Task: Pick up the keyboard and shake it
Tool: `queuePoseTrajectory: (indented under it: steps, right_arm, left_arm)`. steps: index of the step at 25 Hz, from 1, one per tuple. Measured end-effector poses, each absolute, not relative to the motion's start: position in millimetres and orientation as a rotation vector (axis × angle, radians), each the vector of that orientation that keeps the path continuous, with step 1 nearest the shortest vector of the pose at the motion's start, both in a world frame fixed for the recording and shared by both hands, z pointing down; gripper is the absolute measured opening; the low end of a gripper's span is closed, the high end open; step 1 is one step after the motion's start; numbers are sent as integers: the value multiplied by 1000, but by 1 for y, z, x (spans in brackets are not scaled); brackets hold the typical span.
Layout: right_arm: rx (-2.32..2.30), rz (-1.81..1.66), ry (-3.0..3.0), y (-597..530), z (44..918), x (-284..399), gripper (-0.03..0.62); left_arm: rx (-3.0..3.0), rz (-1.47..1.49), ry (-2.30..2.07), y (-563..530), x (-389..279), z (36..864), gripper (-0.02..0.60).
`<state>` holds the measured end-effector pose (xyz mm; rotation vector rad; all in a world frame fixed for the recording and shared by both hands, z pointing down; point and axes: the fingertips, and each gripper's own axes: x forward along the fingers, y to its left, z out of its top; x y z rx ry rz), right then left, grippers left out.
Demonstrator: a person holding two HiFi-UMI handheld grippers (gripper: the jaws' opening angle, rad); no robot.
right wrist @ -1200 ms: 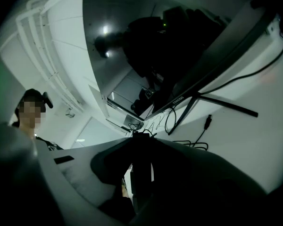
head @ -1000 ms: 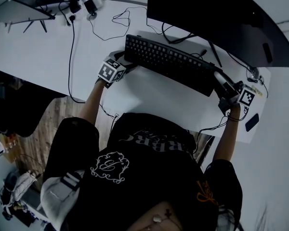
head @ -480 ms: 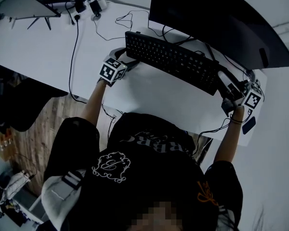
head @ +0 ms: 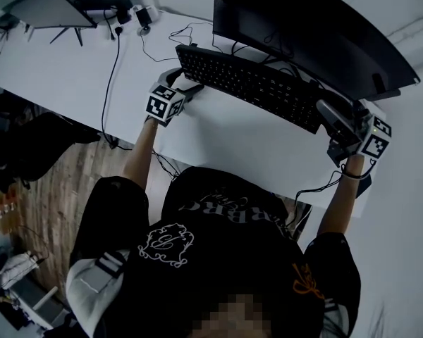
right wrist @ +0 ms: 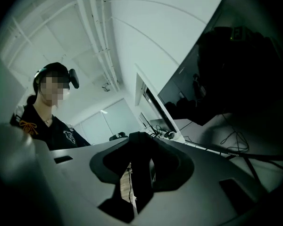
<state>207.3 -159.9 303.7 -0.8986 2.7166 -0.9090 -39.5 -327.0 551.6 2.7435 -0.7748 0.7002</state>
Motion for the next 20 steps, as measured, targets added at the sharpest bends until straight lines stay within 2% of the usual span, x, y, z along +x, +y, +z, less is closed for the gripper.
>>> queuePoseTrajectory:
  steps: [20]
  right_arm:
    - [-815,-831,2839,-155,308,206,140]
  left_arm:
    - [2680,694,-855,-317,-24,576,382]
